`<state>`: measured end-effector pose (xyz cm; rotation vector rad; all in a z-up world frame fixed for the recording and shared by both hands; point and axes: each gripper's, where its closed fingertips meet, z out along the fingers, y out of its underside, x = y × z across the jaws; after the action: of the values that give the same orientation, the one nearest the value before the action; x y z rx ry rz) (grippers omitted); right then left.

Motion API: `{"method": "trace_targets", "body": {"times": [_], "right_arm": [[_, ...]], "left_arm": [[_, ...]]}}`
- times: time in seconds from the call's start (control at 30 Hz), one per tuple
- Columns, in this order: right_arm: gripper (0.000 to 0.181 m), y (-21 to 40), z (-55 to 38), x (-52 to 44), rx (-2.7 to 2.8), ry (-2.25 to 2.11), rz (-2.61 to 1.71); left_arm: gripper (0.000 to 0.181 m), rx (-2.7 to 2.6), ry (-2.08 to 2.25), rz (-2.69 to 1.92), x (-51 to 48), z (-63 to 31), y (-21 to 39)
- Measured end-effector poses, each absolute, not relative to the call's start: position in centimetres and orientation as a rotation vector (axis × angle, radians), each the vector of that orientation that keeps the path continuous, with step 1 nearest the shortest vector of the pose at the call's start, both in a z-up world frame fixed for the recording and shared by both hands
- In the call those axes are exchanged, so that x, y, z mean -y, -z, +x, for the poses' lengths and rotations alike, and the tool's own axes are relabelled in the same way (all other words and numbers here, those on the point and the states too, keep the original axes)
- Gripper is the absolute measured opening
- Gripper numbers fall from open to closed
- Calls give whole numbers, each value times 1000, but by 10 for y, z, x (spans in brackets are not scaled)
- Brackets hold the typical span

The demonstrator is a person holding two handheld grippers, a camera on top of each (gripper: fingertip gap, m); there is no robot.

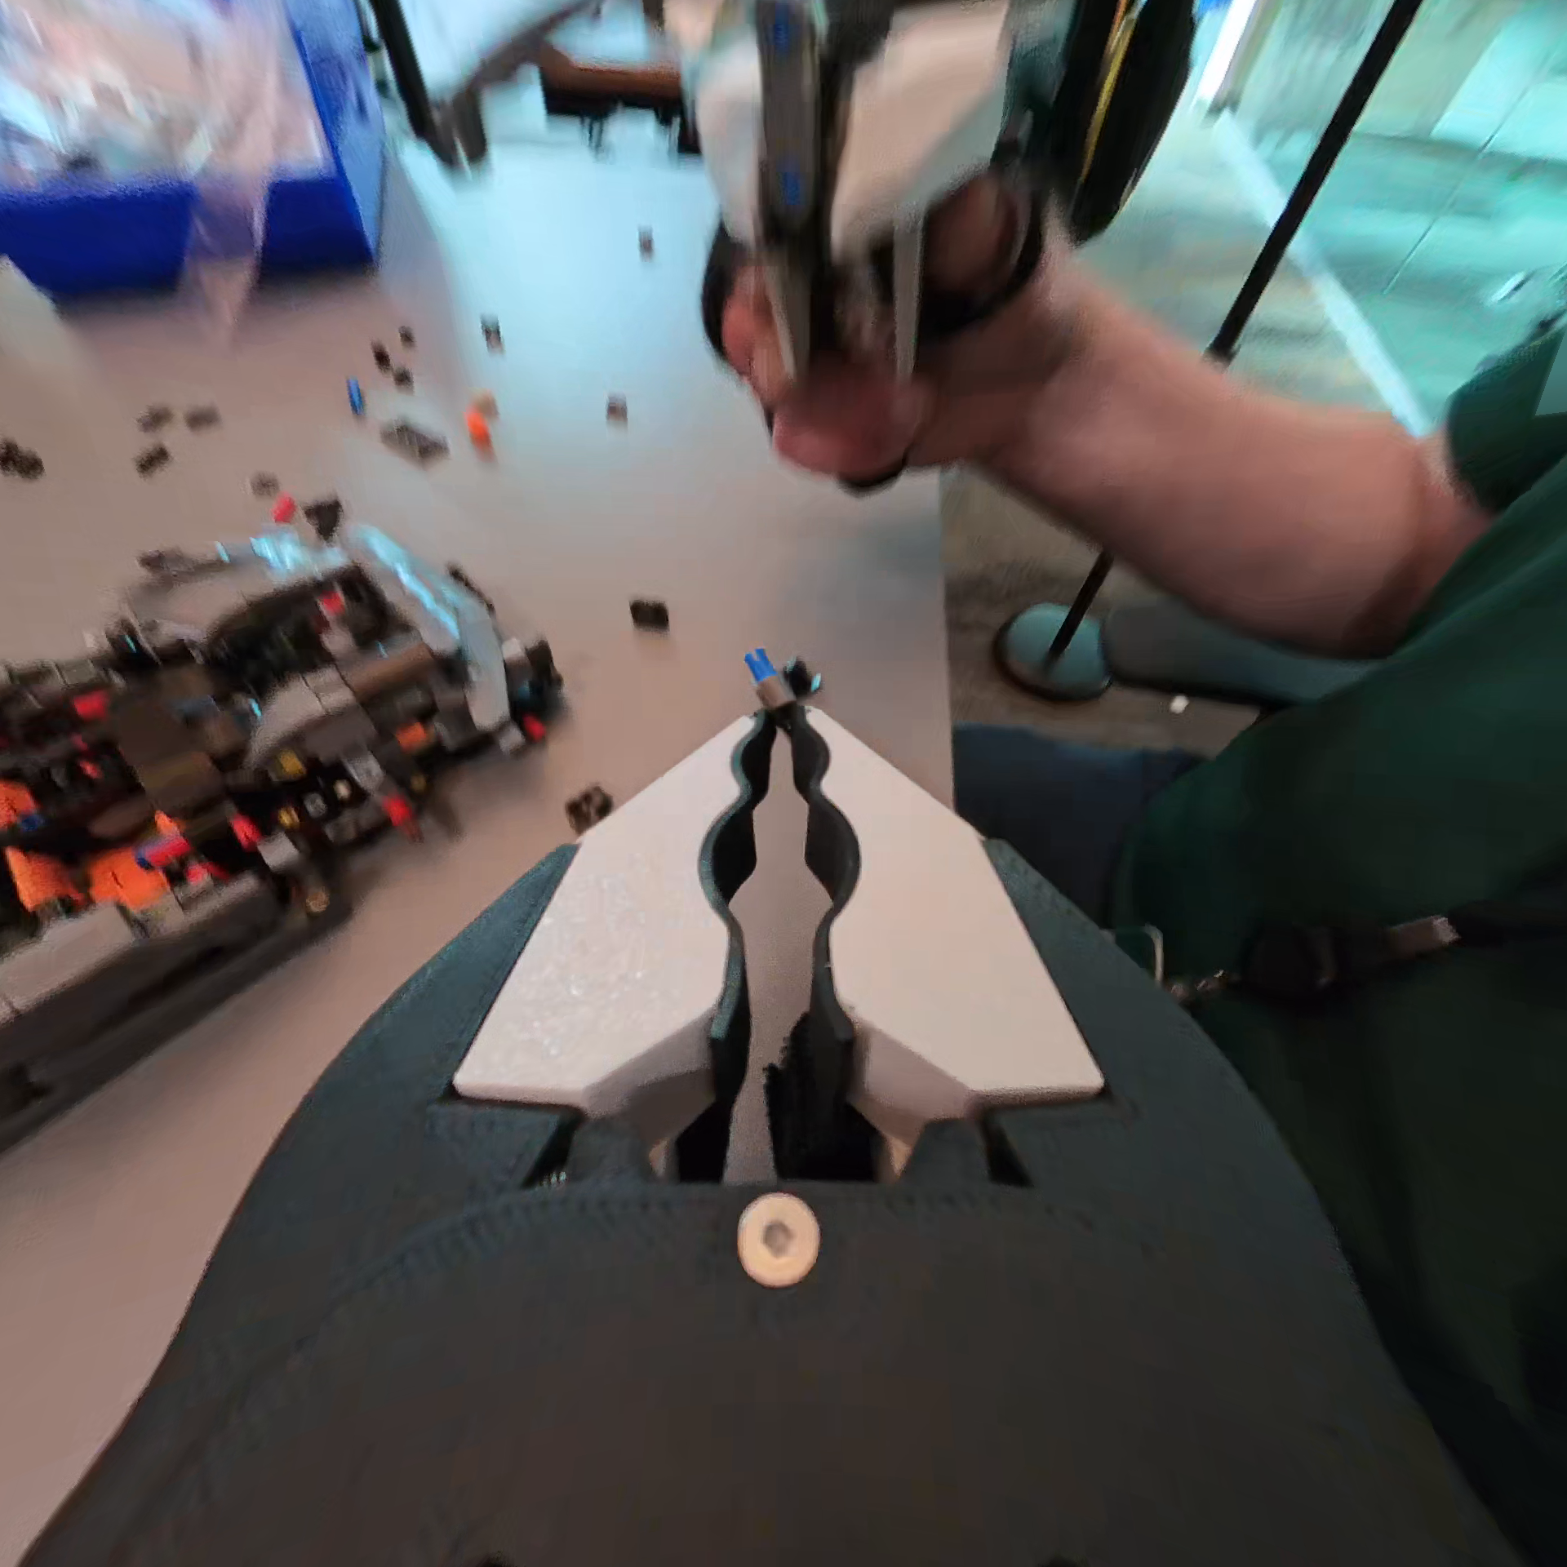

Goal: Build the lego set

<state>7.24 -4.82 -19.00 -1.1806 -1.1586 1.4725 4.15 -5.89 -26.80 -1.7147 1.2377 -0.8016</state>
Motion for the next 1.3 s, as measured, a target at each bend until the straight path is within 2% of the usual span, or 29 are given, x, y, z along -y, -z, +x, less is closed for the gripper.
{"method": "trace_targets", "body": {"times": [0.13,0.33,1.3], "right_arm": [[6,188,72,55,1218,-1569,-1140],[6,188,66,58,1273,-1625,-1139],[6,188,78,33,1167,-1694,-1184]], "left_arm": [[2,-1232,935,-1572,61,46,220],[2,-1312,946,-1497,59,59,191],[2,-1359,962,-1580,50,52,209]]}}
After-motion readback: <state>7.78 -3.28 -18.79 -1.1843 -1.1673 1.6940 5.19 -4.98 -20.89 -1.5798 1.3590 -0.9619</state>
